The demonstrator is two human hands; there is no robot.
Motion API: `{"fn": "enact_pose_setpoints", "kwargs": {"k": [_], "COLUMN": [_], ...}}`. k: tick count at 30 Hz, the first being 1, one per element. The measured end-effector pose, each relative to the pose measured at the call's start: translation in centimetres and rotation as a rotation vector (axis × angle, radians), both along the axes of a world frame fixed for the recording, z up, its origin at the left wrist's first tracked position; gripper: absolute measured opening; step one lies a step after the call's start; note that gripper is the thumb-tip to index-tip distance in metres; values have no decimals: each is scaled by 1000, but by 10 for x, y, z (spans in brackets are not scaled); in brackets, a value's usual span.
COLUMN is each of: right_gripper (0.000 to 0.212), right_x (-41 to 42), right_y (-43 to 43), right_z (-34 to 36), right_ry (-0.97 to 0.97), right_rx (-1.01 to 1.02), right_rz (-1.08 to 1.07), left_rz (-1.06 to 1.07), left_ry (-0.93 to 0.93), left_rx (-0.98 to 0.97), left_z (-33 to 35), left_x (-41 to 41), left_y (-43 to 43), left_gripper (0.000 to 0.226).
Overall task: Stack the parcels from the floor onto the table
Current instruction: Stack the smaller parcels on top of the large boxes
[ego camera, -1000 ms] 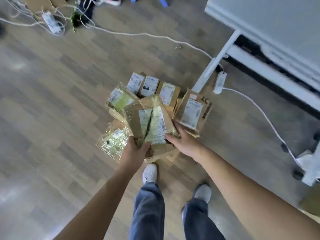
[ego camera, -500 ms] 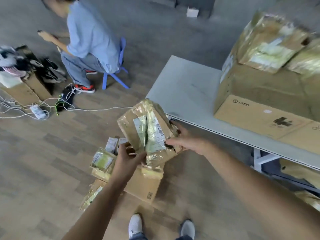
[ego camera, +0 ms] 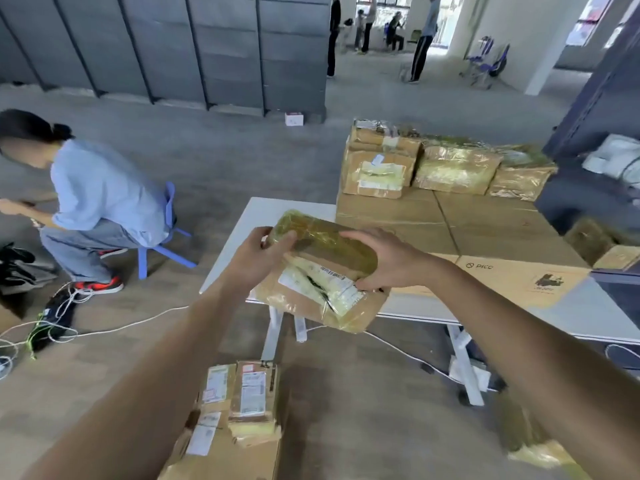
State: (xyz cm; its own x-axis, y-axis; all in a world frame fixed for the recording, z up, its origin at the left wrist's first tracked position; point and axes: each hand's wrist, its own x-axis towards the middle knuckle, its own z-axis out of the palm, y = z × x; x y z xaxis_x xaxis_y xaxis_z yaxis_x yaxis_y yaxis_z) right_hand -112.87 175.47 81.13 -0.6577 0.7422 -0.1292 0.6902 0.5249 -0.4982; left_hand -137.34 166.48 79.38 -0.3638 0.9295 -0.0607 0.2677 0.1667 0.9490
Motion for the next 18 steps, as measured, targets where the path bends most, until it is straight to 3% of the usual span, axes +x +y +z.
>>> {"fn": "enact_pose_setpoints", "kwargs": {"k": [7,12,15,18], "right_gripper": [91,97,112,119], "right_x": [96,147,163,175], "right_y": [35,57,71,86], "right_z": [32,32,31,27], "right_ry": [-35,59,147,169], "right_rx": [203,266,137,45], "right_rz": [30,-132,-342,-387], "left_rz": [43,76,88,70], "left_ry": [-17,103,104,139], "left_rx": [22,89,100,109], "left_z": [19,23,23,24], "left_x": [97,158,181,197], "left_y": [53,78,94,114], "left_gripper": [30,26,24,24]}}
